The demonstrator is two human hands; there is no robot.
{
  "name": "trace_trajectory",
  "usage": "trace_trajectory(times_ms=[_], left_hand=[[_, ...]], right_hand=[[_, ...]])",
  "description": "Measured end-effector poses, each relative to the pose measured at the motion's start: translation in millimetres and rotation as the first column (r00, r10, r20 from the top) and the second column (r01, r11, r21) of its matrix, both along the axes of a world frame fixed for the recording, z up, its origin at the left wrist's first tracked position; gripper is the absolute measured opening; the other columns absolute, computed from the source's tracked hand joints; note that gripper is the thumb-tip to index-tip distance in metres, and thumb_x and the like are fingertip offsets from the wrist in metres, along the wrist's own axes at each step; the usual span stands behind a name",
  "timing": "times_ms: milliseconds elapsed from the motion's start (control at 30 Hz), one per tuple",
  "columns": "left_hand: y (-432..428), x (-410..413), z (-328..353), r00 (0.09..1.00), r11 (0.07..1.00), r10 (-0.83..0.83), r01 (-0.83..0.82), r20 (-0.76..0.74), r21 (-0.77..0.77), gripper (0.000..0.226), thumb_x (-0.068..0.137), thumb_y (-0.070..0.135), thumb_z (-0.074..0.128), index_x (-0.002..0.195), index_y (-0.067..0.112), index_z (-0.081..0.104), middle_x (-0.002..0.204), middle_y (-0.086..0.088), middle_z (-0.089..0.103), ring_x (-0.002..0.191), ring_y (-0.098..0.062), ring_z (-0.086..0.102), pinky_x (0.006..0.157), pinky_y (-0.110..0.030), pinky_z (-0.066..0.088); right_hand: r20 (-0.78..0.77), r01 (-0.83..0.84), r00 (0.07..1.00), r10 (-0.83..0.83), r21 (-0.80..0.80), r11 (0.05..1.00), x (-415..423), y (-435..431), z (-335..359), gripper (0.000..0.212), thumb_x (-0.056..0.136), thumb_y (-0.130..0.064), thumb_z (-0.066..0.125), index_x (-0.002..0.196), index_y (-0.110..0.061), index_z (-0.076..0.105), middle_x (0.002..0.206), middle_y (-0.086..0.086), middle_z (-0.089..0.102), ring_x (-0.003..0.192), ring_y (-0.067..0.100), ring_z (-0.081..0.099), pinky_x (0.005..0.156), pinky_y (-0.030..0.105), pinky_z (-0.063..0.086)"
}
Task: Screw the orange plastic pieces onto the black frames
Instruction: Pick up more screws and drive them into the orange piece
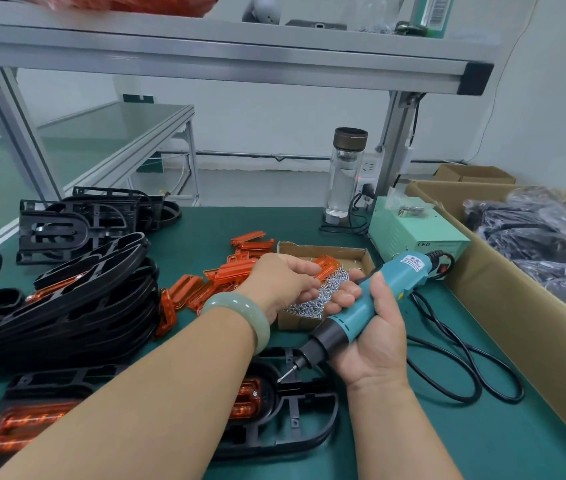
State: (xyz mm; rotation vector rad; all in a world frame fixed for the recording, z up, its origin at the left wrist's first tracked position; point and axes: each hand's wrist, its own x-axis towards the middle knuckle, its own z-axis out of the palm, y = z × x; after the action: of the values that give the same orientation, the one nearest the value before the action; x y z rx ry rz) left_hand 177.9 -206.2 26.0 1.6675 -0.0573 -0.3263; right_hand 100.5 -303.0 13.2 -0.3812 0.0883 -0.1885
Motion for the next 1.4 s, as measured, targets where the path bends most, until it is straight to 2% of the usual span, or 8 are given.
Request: trace_trajectory(times_ms=[233,367,600,800,1033,1133,1267,1400], left_hand=[[-3,-4,6,0.995,0.987,0.046,-0.058,0.086,0.148,0.016,0.085,0.023,0.069,0.072,0.015,0.065,0.059,0.002,0.065,0.041,0.0,0.056,0.044,-0.012,0.044],[2,-11,10,0.99,0.992,0.122,-0.124,-0.065,-0.022,0.026,0.087,0.033,0.066,0.07,0.012,0.065,0.048,0.007,0.056,0.04,-0.003,0.046,0.038,-0.014,0.038],[21,-48,18,0.955,0.885,0.085,-0.203,-0.284,-0.419,0.003,0.084,0.004,0.066,0.085,0.002,0.066,0.057,-0.003,0.067,0.047,-0.005,0.059,0.044,-0.012,0.047],[51,-88,17,0.925,0.732,0.189,-0.356,-0.328,-0.581,0.018,0.082,-0.004,0.06,0.097,0.004,0.066,0.063,-0.003,0.067,0.053,-0.007,0.061,0.049,-0.013,0.05],[71,-125,10,0.898,0.711,0.233,-0.42,-0.374,-0.564,0.02,0.068,0.023,0.068,0.081,0.008,0.063,0.065,-0.002,0.063,0.052,-0.006,0.056,0.042,-0.013,0.047],[73,-130,8,0.872,0.653,0.199,-0.458,-0.447,-0.603,0.016,0.069,0.016,0.067,0.081,0.006,0.065,0.068,-0.004,0.064,0.053,-0.007,0.058,0.043,-0.013,0.047],[73,-136,9,0.819,0.482,0.071,-0.528,-0.569,-0.699,0.007,0.065,0.005,0.067,0.069,0.003,0.072,0.073,-0.009,0.065,0.054,-0.014,0.063,0.044,-0.015,0.049],[71,-141,6,0.805,0.458,0.074,-0.552,-0.589,-0.697,0.03,0.061,-0.002,0.066,0.091,0.002,0.07,0.075,-0.012,0.069,0.058,-0.017,0.067,0.046,-0.018,0.053]], right_hand=[[-0.007,0.01,1.0,-0.01,-0.011,1.0,0,-1,-1,0.022,0.076,-0.032,0.06,0.087,-0.014,0.053,0.058,-0.006,0.047,0.045,0.005,0.047,0.045,0.016,0.045],[0.0,0.018,1.0,-0.018,-0.011,1.0,1,-2,-1,0.022,0.077,-0.033,0.06,0.086,-0.014,0.053,0.059,-0.005,0.047,0.046,0.005,0.048,0.046,0.016,0.046],[-0.006,0.056,0.998,-0.056,-0.014,0.998,2,-2,-1,0.021,0.079,-0.033,0.06,0.087,-0.016,0.052,0.06,-0.006,0.048,0.047,0.005,0.048,0.046,0.017,0.046],[-0.025,0.12,0.992,-0.12,0.004,0.993,-1,1,1,0.023,0.076,-0.034,0.062,0.09,-0.017,0.054,0.062,-0.007,0.05,0.048,0.005,0.05,0.048,0.018,0.047],[-0.052,0.226,0.973,-0.223,0.046,0.973,-4,5,3,0.017,0.081,-0.031,0.063,0.087,-0.019,0.052,0.062,-0.008,0.052,0.051,0.005,0.052,0.058,0.019,0.047],[-0.049,0.248,0.968,-0.245,0.057,0.967,-4,7,5,0.019,0.081,-0.031,0.064,0.086,-0.018,0.052,0.063,-0.008,0.052,0.054,0.006,0.052,0.066,0.02,0.045],[-0.019,0.231,0.973,-0.23,0.053,0.971,-7,10,6,0.023,0.075,-0.033,0.065,0.088,-0.019,0.053,0.065,-0.007,0.053,0.055,0.006,0.053,0.061,0.02,0.05],[0.017,0.204,0.979,-0.205,0.064,0.977,-10,13,8,0.024,0.075,-0.033,0.065,0.089,-0.019,0.053,0.065,-0.008,0.052,0.055,0.006,0.054,0.059,0.019,0.051]])
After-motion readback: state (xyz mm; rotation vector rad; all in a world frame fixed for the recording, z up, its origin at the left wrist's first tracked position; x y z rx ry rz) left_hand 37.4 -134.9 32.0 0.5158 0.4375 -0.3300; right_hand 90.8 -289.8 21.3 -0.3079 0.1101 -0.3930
